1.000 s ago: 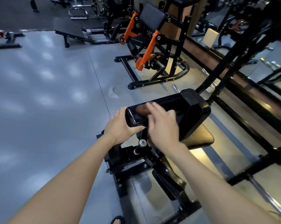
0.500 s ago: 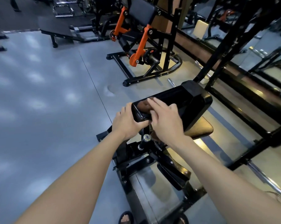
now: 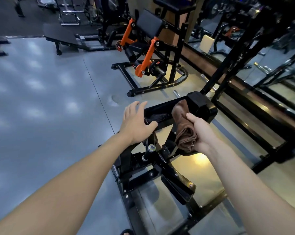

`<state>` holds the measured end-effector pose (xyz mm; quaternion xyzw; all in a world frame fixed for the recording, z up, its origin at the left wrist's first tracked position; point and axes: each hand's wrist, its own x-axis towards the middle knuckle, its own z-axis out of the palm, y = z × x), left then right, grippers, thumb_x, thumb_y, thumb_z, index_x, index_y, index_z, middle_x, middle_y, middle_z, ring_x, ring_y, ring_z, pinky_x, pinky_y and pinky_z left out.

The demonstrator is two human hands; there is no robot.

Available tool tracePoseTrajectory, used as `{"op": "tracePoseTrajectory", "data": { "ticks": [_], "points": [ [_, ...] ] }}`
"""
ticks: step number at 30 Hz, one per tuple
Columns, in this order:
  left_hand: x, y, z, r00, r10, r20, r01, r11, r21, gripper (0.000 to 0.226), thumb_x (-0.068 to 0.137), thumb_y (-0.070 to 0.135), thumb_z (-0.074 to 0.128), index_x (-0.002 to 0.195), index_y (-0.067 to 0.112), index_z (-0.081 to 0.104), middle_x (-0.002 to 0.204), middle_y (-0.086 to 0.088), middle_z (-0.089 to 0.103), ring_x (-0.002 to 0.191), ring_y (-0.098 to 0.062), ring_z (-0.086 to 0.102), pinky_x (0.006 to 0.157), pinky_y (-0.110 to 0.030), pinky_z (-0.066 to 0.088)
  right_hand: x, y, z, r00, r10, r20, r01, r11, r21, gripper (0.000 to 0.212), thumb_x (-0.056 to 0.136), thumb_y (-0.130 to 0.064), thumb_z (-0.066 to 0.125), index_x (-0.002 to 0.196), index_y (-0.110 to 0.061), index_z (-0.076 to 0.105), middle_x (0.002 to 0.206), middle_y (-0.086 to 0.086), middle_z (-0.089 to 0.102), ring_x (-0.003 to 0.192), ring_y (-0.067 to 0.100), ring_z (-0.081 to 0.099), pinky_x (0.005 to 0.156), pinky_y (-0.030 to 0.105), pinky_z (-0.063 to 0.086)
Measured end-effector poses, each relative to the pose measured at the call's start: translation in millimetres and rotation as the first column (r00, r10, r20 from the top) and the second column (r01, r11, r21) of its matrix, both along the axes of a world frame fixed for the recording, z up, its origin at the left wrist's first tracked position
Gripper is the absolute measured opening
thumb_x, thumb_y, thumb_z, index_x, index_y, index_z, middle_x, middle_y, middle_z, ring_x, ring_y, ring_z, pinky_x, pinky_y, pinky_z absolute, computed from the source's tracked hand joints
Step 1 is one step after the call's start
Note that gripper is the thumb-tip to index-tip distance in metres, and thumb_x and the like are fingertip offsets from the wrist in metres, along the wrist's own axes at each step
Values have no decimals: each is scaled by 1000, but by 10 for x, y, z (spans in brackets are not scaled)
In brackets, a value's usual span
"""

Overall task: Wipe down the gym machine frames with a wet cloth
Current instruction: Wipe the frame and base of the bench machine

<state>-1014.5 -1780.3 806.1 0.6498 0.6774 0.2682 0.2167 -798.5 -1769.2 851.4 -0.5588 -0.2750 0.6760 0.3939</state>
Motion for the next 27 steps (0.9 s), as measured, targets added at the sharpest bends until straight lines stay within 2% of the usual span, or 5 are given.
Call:
{"op": "tracePoseTrajectory", "data": {
  "ticks": [5, 12, 16, 20, 27],
  "points": [
    [232, -13, 270, 949, -250, -193, 304, 888, 346, 65, 80, 39, 53, 143, 23, 52, 152, -6, 39, 147, -29, 24, 124, -55, 16, 91, -7, 95, 969, 11, -248, -59, 981, -187, 21, 94, -17, 58, 109, -4, 63, 118, 12, 58, 99, 22, 58, 104, 37, 48],
    [538, -110, 229, 781, -447, -435, 588, 762, 272, 69, 93, 58, 55, 153, 29, 41, 153, 7, 47, 150, -16, 28, 129, -39, 6, 228, -26, 14, 998, 33, -49, -45, 962, -269, 37, 106, -31, 54, 108, 0, 73, 100, 17, 76, 82, 27, 75, 62, 35, 61],
    [645, -109, 268, 916, -396, -58, 398, 889, 225, 27, 94, 37, 63, 120, 30, 62, 108, 14, 67, 104, -8, 59, 93, -41, 53, 393, -44, -34, 981, 163, 105, -132, 959, -252, 27, 106, -30, 54, 115, -7, 65, 98, 13, 71, 87, 29, 77, 70, 39, 65],
    [679, -84, 270, 940, -108, 324, 87, 993, 80, 13, 89, 44, 65, 98, 34, 64, 84, 11, 71, 79, -14, 66, 77, -41, 58, 437, -134, -154, 911, 184, 370, -185, 982, -32, 56, 107, -61, 35, 137, -23, 62, 131, 6, 64, 121, 28, 63, 104, 47, 53],
    [691, -29, 479, 495, 219, 841, 98, 947, -304, 15, 97, 16, 65, 106, 4, 69, 90, -11, 77, 78, -20, 76, 68, -28, 61, 132, -219, -151, 715, 124, 688, -558, 695, 454, 39, 110, -53, 36, 144, -43, 49, 126, -17, 62, 115, -5, 56, 97, 24, 45]
  ]
}}
